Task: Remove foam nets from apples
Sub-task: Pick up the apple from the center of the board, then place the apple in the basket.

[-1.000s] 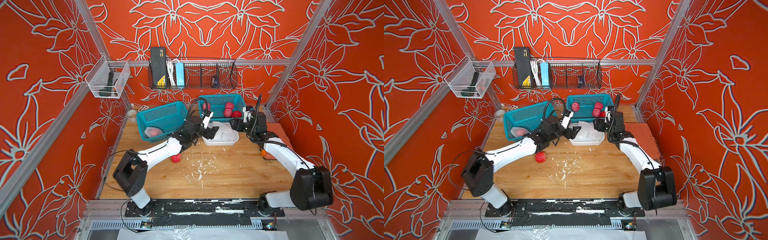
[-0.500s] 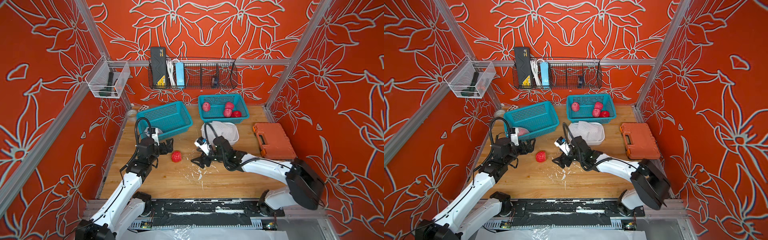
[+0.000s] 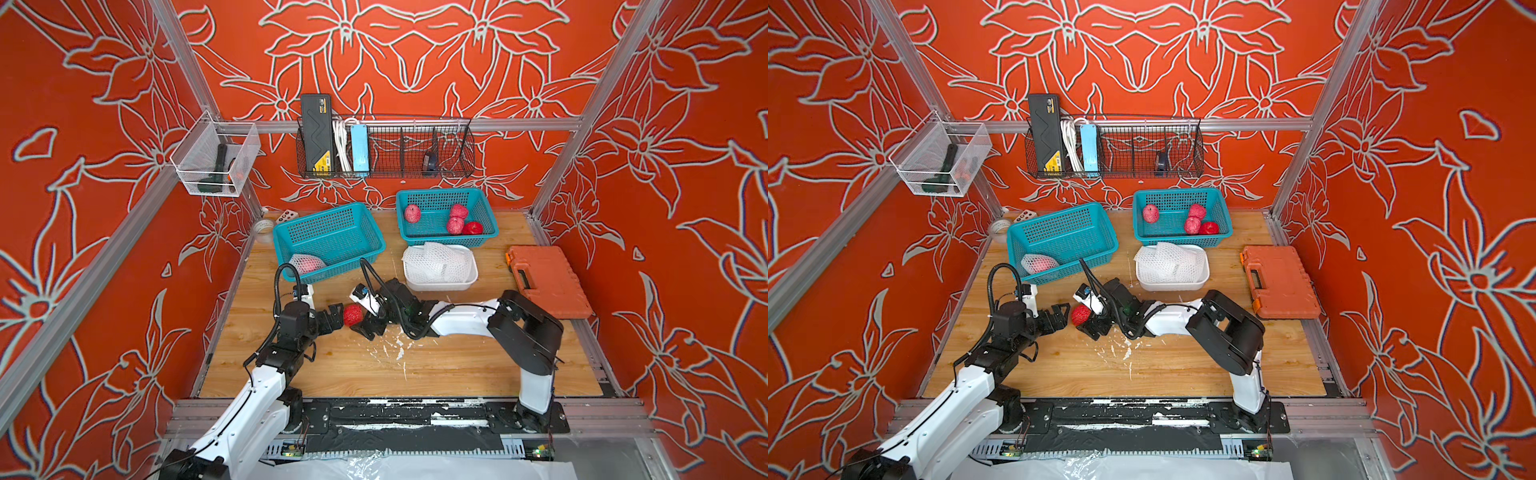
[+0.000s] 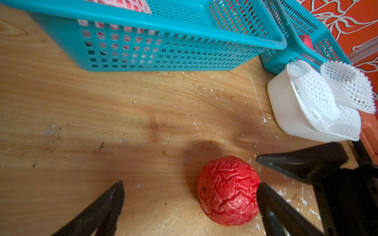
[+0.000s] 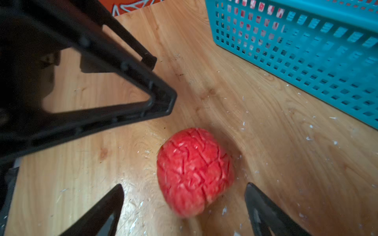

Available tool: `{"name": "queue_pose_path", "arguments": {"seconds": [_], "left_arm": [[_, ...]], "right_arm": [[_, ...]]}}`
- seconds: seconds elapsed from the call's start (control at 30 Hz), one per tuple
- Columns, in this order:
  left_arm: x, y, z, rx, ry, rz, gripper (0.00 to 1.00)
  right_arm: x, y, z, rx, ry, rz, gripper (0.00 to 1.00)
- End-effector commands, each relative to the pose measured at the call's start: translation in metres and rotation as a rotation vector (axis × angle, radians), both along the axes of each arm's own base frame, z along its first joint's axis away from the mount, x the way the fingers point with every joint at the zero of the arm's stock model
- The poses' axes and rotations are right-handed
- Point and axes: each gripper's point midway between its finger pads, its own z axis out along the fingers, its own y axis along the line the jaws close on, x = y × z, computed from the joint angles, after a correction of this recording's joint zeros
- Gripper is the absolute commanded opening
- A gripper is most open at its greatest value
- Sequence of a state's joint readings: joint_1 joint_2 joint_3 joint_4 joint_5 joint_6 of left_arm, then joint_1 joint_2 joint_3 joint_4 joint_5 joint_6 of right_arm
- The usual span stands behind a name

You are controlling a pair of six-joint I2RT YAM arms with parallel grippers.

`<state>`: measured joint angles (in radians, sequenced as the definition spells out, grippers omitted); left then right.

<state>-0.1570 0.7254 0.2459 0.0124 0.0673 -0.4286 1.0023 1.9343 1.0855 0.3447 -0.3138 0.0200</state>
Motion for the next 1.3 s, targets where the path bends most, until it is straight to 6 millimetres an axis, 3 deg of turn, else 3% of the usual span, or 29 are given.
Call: {"name": "queue_pose_path", "arguments": {"seconds": [0.0,0.1,0.2,0.37,0.5,0.6,0.8,0.9,1.0,1.13,1.27], "left_arm": [[0.007,0.004,0.019,-0.026,-0.084,0.034,0.98],[0.007,0.003,0.022,-0.026,-0.097,0.026,0.98],[0.007,-0.001,0.023,-0.028,-0.103,0.0,0.98],[0.009,-0.003,0.034,-0.018,-0.141,-0.018,0.98],[0.009,-0.006,0.037,-0.019,-0.156,-0.037,0.98],[0.007,-0.02,0.047,-0.022,-0.194,-0.125,0.98],[-0.001,-0.04,0.075,-0.055,-0.323,-0.23,0.98],[-0.004,-0.063,0.092,-0.041,-0.405,-0.324,0.98],[-0.002,-0.092,0.11,-0.041,-0.469,-0.401,0.98],[0.012,-0.138,0.133,0.057,-0.521,-0.5,0.98],[0.042,-0.179,0.143,0.093,-0.488,-0.587,0.98]], "right_arm": [[0.008,0.015,-0.001,0.011,-0.016,0.013,0.94],[0.008,0.026,-0.009,0.012,0.007,0.046,0.98],[0.005,0.034,-0.018,-0.008,0.038,0.077,0.93],[0.005,0.03,-0.03,-0.036,0.064,0.067,0.67],[0.013,0.021,-0.013,-0.01,0.038,0.024,0.47],[0.027,0.006,0.018,0.068,0.041,-0.035,0.38],[0.074,-0.04,0.092,0.233,0.113,-0.123,0.31],[0.098,-0.063,0.12,0.266,0.105,-0.168,0.31],[0.124,-0.083,0.139,0.247,0.071,-0.237,0.3],[0.175,-0.119,0.161,0.256,0.017,-0.373,0.31],[0.238,-0.169,0.159,0.235,0.035,-0.551,0.3]]}}
